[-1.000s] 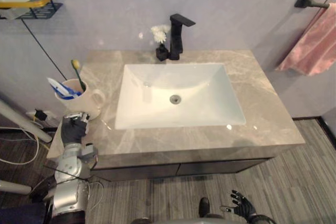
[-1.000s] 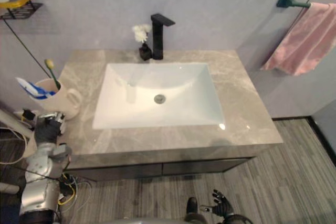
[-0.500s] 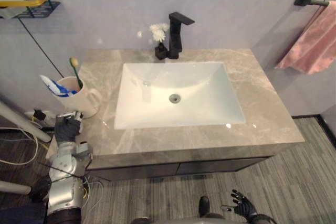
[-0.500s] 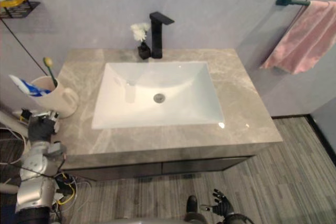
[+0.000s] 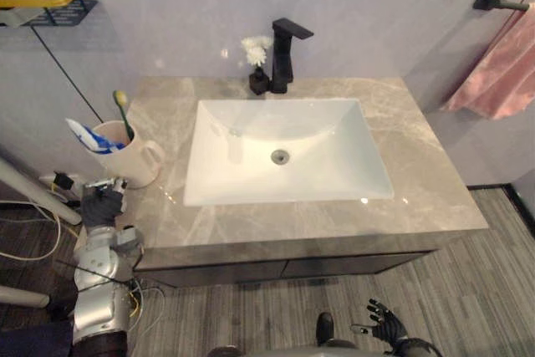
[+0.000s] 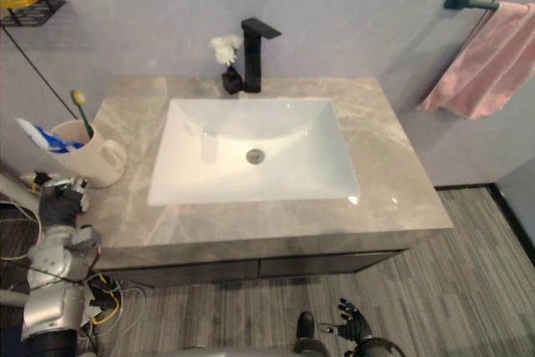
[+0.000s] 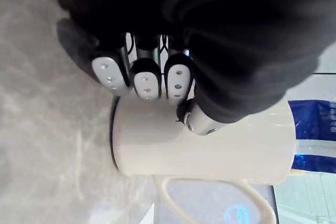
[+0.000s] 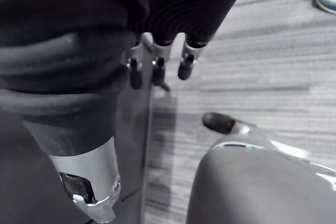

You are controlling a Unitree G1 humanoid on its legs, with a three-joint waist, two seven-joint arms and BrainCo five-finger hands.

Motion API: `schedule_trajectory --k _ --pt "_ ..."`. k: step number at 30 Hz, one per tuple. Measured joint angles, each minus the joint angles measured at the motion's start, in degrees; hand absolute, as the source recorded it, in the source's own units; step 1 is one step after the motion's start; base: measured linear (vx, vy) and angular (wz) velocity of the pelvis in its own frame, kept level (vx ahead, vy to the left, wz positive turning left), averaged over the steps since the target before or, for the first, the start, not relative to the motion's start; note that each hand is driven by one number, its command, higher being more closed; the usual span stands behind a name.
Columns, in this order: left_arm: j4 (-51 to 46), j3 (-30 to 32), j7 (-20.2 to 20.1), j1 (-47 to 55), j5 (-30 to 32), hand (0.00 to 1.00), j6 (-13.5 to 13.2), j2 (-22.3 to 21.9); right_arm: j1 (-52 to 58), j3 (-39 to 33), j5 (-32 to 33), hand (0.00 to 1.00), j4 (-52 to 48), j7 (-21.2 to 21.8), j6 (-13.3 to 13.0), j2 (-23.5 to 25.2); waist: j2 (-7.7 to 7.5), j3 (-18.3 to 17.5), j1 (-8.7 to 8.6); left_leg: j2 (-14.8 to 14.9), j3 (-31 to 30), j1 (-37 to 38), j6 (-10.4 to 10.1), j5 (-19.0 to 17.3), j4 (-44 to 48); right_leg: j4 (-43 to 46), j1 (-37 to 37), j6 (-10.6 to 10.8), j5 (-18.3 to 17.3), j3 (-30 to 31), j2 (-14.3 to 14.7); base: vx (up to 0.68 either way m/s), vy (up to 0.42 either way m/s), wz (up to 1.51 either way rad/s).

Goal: Organize washtable

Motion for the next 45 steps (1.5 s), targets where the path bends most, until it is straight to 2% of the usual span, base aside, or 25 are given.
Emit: schedule_trajectory --k 16,25,45 --pt "0.00 -0.01 0.00 -0.40 0.05 1.00 0.06 0.33 -0.02 -0.11 0.00 0.00 0.00 0.00 0.02 0.00 -0.47 -0.06 -0.03 0.00 0.03 -0.09 0.01 -0.02 0.18 0.00 -0.03 0.00 0.00 0.00 -0.01 0.00 0.000 0.00" --pt "0.25 -0.05 0.09 -2.01 0.54 1.00 1.10 2.63 -0.02 -0.23 0.01 0.00 0.00 -0.06 0.03 0.00 -0.98 0.32 0.01 -0.01 -0.05 -1.42 0.03 -0.02 0.82 0.00 -1.00 -0.45 0.37 -0.03 -0.04 0.00 0.000 0.00" --pt "1.40 -1.90 0.12 -4.61 0.47 1.00 1.16 3.05 -0.07 -0.95 0.02 0.00 -1.45 -1.18 0.04 -0.01 -0.67 0.60 -0.30 -0.01 0.10 -2.75 0.05 -0.03 1.66 -0.01 -2.15 -0.47 0.89 0.15 -0.09 -0.01 -0.004 0.00"
